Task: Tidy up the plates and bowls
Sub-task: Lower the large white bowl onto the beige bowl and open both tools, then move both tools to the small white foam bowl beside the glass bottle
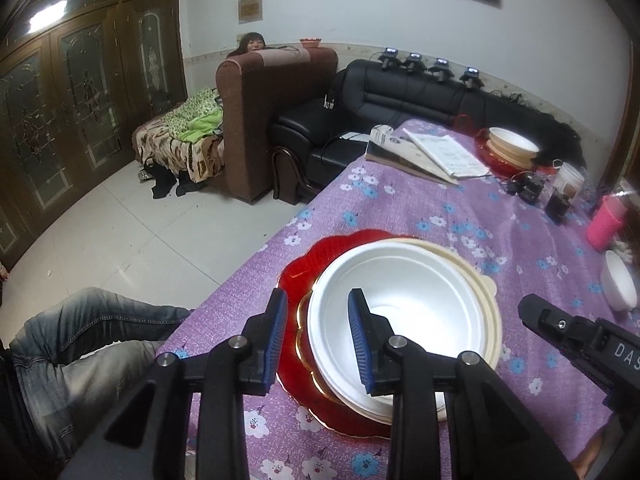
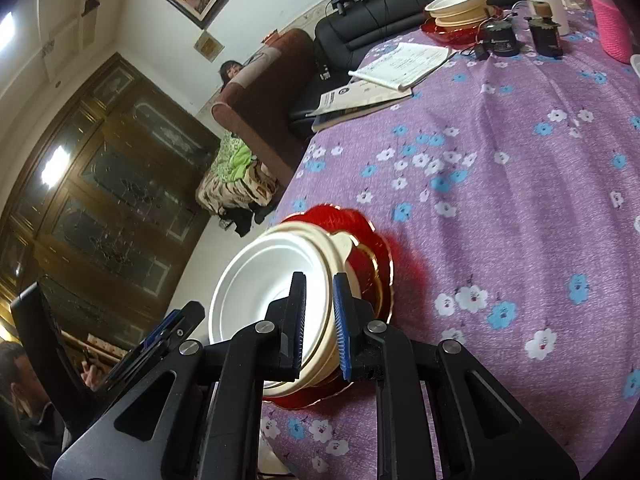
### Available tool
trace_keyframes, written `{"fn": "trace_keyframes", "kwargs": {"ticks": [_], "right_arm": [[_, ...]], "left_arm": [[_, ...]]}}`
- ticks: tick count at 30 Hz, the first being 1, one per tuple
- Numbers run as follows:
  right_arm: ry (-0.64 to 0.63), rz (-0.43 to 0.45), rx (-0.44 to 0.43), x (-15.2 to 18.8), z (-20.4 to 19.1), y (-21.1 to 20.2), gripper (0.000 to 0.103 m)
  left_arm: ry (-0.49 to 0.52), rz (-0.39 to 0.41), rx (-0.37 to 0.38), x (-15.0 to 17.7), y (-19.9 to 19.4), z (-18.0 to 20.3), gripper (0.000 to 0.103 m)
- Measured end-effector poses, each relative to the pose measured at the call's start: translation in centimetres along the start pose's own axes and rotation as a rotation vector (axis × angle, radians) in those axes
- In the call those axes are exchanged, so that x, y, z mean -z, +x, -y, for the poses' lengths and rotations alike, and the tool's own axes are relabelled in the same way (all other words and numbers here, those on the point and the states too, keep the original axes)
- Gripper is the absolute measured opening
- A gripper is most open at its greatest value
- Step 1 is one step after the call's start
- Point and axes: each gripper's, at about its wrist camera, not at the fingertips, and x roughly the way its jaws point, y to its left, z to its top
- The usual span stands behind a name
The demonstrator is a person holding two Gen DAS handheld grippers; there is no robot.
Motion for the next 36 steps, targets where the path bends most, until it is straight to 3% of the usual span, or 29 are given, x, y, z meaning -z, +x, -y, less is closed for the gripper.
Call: {"fn": "trace_keyframes", "kwargs": {"ticks": [4, 11, 16, 21, 24, 26, 36], "right_arm": [[0.020, 0.021, -0.006, -0.7, 0.7, -1.1, 0.014], [0.075, 0.068, -0.017, -2.2, 3.2, -3.9, 0.014], [0.111, 0.135, -0.004, -3.7, 5.8, -7.3, 0.014], [0.138, 0.205, 0.035, -5.1, 9.2, -11.3, 0.014], [0.162, 0.251, 0.066, -6.2, 12.1, -14.3, 0.023], [0.176, 0.285, 0.097, -6.8, 14.1, -16.2, 0.042], [0.234, 0.413, 0.288, -9.7, 24.0, -25.0, 0.044]], "left_arm": [[0.004, 0.039, -0.014, -0.4, -1.2, 0.8, 0.044], [0.062, 0.113, -0.002, -1.6, -3.7, 4.0, 0.056], [0.136, 0.158, 0.028, -2.2, -5.1, 8.5, 0.065], [0.207, 0.170, 0.074, -2.7, -5.5, 13.6, 0.067], [0.247, 0.171, 0.105, -2.9, -5.4, 17.0, 0.072], [0.275, 0.167, 0.132, -2.9, -5.2, 19.4, 0.073], [0.408, 0.106, 0.264, -2.8, -2.7, 30.7, 0.079]]}}
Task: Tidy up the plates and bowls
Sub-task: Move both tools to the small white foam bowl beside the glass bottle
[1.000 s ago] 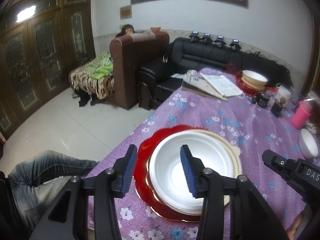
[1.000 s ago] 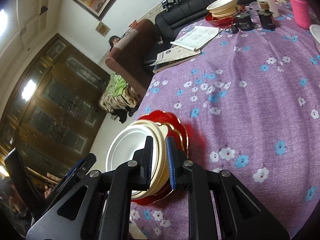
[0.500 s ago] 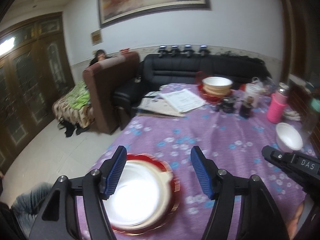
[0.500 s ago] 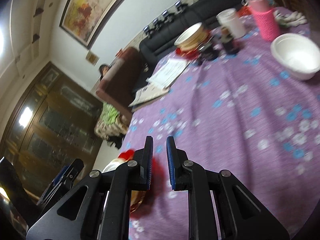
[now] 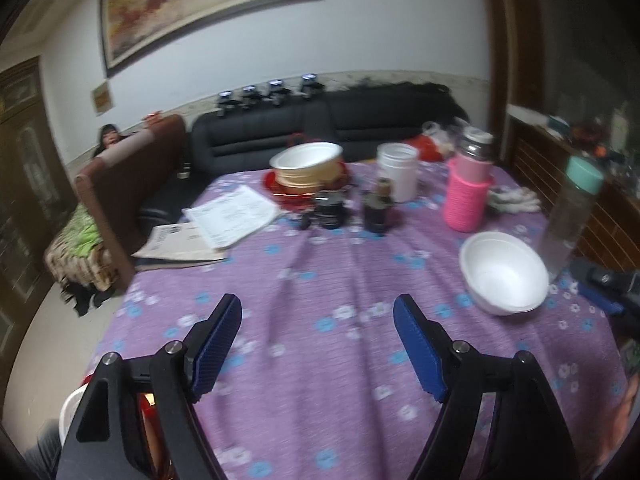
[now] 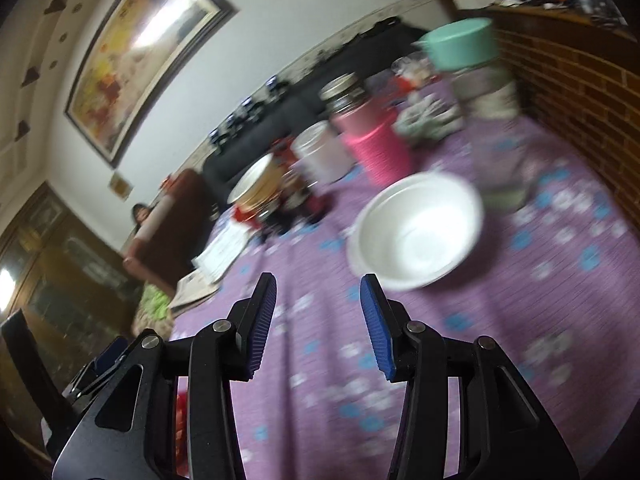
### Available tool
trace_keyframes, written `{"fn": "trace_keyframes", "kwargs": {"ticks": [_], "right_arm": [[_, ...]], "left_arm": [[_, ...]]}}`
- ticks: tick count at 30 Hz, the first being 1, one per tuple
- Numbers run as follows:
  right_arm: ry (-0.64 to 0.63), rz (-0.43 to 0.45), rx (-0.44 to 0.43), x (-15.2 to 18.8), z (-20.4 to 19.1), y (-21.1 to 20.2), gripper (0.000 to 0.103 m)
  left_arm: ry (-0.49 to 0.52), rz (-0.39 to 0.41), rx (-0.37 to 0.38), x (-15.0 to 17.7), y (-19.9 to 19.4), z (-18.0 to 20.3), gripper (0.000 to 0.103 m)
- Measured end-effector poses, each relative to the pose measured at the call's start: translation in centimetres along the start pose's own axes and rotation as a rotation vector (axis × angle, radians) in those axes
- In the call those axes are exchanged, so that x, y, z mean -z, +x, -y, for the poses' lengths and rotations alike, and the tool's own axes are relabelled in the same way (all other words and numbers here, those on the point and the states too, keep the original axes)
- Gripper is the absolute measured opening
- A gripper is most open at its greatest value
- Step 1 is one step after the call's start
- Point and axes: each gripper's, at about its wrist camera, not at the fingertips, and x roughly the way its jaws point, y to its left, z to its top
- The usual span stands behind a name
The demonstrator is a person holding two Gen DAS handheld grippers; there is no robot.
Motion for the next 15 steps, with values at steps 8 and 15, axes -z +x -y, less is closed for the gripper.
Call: {"fn": "trace_keyframes", "kwargs": {"ticks": [8, 15], "right_arm": [[0.115, 0.045, 0.088, -4.2, 6.5, 0.2, 0.049], [0.171, 0.019, 0.133, -4.3, 9.2, 3.9, 0.049]], "left_arm": [[0.079, -0.036, 0.058, -1.7, 3.9, 5.7, 0.079], [0.084, -0.082, 0.090, -2.8, 8.2, 8.3, 0.079]]}}
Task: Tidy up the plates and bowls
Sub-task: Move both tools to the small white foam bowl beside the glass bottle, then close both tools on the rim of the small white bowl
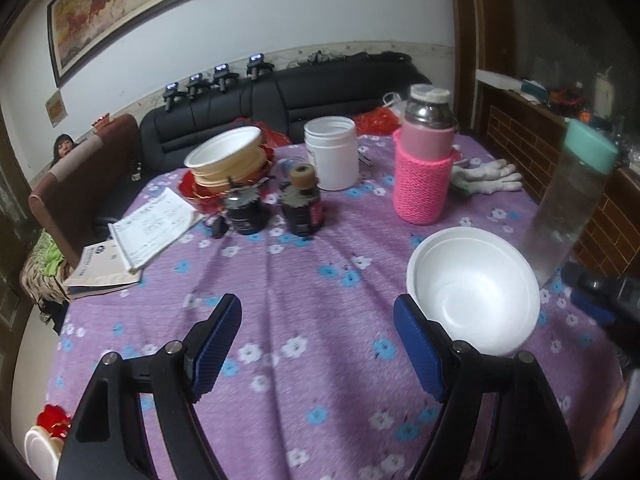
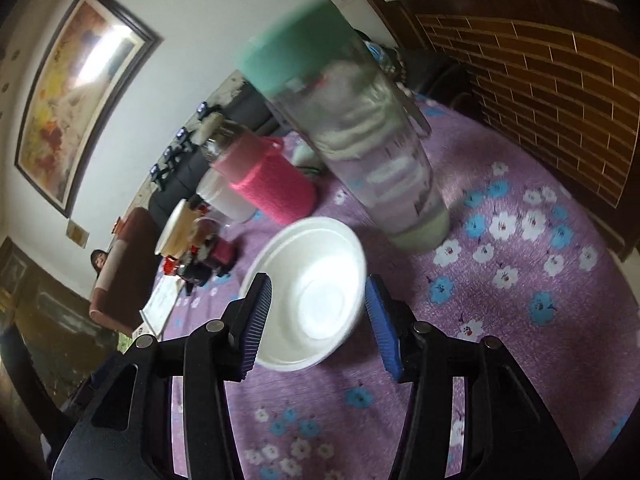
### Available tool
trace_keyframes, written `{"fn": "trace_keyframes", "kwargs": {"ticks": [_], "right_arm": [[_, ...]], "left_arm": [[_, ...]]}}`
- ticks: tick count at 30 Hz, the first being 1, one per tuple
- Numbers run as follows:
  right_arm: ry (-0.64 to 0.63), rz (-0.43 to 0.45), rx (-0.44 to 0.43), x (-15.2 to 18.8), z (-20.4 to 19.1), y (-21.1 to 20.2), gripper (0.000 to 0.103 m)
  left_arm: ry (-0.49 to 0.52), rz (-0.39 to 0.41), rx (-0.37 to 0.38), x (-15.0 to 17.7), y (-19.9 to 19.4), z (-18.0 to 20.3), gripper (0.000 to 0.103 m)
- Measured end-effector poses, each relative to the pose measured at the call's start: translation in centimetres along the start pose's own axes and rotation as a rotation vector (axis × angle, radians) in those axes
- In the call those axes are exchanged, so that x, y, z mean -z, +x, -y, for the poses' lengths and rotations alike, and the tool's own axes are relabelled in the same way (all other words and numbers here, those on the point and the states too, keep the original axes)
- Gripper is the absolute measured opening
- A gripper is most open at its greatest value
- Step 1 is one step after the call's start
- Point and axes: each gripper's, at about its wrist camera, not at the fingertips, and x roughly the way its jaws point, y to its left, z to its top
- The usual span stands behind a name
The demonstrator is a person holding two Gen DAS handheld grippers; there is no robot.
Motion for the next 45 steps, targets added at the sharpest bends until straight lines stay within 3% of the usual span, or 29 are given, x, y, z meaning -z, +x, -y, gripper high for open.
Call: {"fn": "trace_keyframes", "kwargs": {"ticks": [4, 13, 16, 22, 32, 45], "right_arm": [[0.010, 0.010, 0.026, -0.2, 1.1, 0.8, 0.049], [0.044, 0.012, -0.030, -0.4, 2.1, 1.5, 0.049], [0.051, -0.013, -0.032, -0.2, 2.4, 2.1, 0.049], [0.071, -0.041, -0.031, 0.1, 2.9, 3.1, 0.049], [0.085, -0.066, -0.025, 0.4, 3.3, 4.4, 0.049], [0.119, -0.125, -0.074, 0.8, 3.4, 5.7, 0.049]], "left_arm": [[-0.015, -0.020, 0.031, -0.7, 2.2, 1.3, 0.079], [-0.104, -0.077, 0.148, -1.5, 5.4, 2.8, 0.079], [-0.118, -0.091, 0.167, -1.4, 6.3, 2.6, 0.079], [-0.156, -0.181, 0.282, -1.2, 8.8, 2.0, 0.079], [-0.183, -0.261, 0.379, -1.0, 10.0, 1.5, 0.079], [-0.158, -0.325, 0.412, -0.4, 10.6, 2.5, 0.079]]}}
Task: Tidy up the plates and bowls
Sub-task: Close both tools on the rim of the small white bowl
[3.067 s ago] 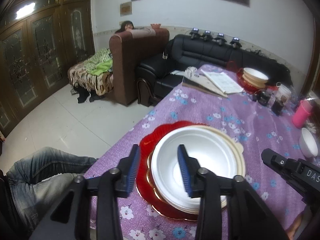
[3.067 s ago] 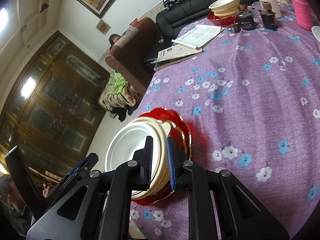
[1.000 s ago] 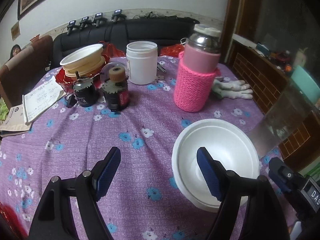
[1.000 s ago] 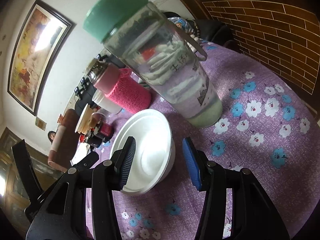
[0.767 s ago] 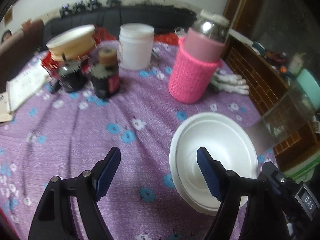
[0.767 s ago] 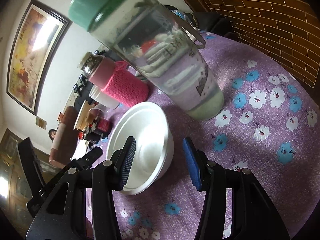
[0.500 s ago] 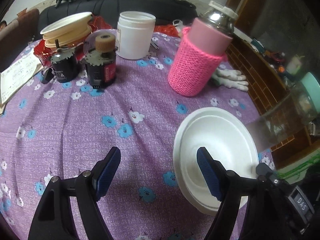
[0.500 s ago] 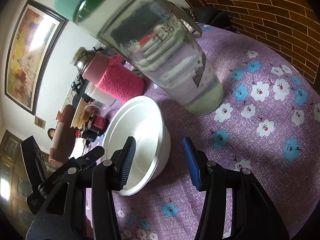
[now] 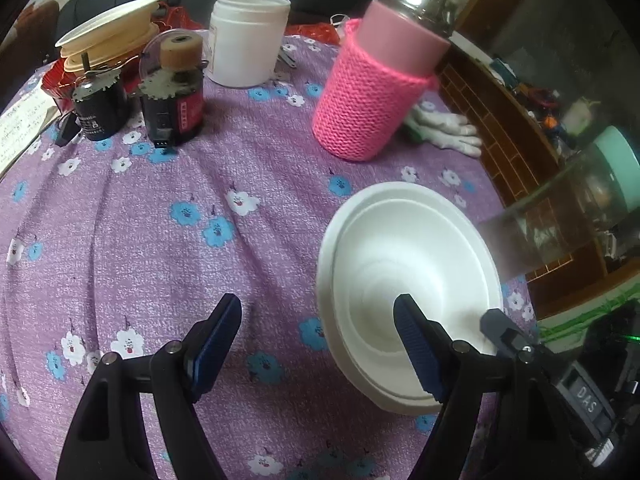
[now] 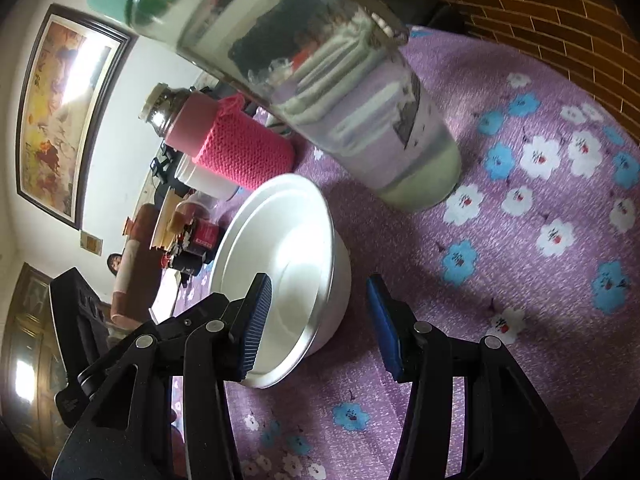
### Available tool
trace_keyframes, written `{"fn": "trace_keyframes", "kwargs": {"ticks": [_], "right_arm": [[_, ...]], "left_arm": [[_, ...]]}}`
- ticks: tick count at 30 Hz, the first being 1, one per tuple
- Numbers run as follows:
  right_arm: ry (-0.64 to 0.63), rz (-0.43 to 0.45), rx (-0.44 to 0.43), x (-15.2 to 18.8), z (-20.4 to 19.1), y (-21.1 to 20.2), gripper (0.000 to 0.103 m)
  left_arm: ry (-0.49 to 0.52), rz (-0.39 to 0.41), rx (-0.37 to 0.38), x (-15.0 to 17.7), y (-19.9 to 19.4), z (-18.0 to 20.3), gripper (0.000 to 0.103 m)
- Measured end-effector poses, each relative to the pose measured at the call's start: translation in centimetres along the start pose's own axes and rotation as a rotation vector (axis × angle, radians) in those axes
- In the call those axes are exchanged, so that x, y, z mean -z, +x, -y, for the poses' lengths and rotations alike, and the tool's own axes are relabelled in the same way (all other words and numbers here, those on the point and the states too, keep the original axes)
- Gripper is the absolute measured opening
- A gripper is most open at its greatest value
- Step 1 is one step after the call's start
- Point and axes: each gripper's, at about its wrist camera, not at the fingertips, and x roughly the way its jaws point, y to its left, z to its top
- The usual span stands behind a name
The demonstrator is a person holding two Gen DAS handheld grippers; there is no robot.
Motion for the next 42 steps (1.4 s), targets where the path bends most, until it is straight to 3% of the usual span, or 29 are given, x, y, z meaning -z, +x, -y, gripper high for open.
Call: {"fn": "trace_keyframes", "kwargs": {"ticks": [15, 24, 33, 37, 40, 42], "right_arm": [[0.006, 0.010, 0.022, 0.1, 0.0, 0.3, 0.049], [0.007, 0.022, 0.027, 0.1, 0.1, 0.8, 0.049], [0.001, 0.017, 0.060, 0.1, 0.2, 1.4, 0.048], [-0.003, 0.000, 0.067, 0.2, 0.2, 1.9, 0.036], [-0.009, -0.002, 0.071, 0.2, 0.2, 2.0, 0.035], [-0.015, 0.000, 0.070, 0.2, 0.0, 2.1, 0.029]], "left_arm": [[0.081, 0.052, -0.163, 0.8, 0.6, 1.3, 0.077], [0.131, 0.043, -0.204, 1.5, 1.9, 2.2, 0.053], [0.151, 0.050, -0.205, 1.6, 2.1, 2.5, 0.037], [0.161, 0.046, -0.193, 1.8, 2.2, 2.7, 0.031], [0.167, 0.046, -0.189, 1.8, 2.3, 2.8, 0.029], [0.169, 0.049, -0.184, 1.8, 2.3, 2.9, 0.028]]}}
